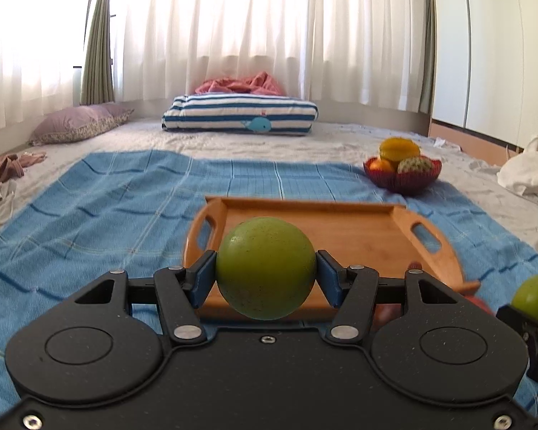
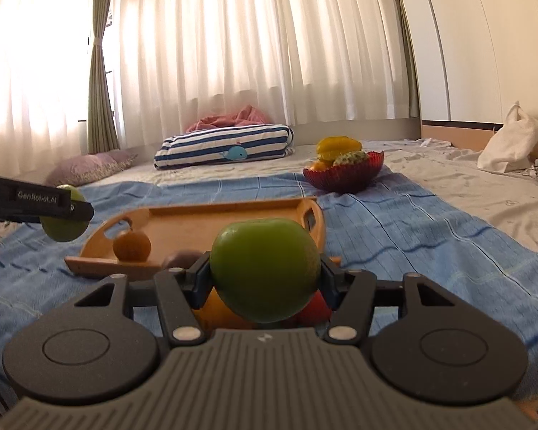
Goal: Organize fruits
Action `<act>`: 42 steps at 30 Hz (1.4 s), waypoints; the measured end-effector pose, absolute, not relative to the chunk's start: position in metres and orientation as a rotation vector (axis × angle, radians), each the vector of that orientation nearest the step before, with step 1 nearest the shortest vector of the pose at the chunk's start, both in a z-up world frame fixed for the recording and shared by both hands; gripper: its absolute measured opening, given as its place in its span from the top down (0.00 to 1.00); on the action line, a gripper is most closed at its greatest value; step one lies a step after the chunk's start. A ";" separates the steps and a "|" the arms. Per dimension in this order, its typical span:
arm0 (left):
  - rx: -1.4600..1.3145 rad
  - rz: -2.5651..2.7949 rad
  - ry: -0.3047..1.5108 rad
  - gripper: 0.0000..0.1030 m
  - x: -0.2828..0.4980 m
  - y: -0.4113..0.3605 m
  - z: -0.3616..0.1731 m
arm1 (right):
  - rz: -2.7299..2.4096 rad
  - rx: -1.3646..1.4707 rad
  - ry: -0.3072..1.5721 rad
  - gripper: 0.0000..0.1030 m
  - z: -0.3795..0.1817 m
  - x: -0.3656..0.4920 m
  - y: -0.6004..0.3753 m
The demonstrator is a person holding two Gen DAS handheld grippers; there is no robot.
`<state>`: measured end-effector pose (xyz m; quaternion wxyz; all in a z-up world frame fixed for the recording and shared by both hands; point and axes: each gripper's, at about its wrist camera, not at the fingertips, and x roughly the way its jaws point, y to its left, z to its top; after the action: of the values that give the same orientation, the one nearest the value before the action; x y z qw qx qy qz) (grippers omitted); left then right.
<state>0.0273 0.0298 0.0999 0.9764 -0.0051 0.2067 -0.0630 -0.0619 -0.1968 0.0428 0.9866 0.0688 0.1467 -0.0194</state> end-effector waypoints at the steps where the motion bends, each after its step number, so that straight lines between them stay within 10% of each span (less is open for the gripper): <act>1: -0.015 -0.124 0.412 0.45 0.031 0.031 0.104 | -0.035 0.146 0.298 0.40 0.047 -0.054 -0.198; 42: -0.028 -0.088 0.610 0.45 0.188 0.034 0.066 | 0.028 0.254 0.700 0.40 0.032 0.182 -0.231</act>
<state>0.1885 0.0335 0.0655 0.9528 -0.0138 0.3002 -0.0433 0.1821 -0.2305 0.0316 0.9314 0.1241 0.3420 0.0137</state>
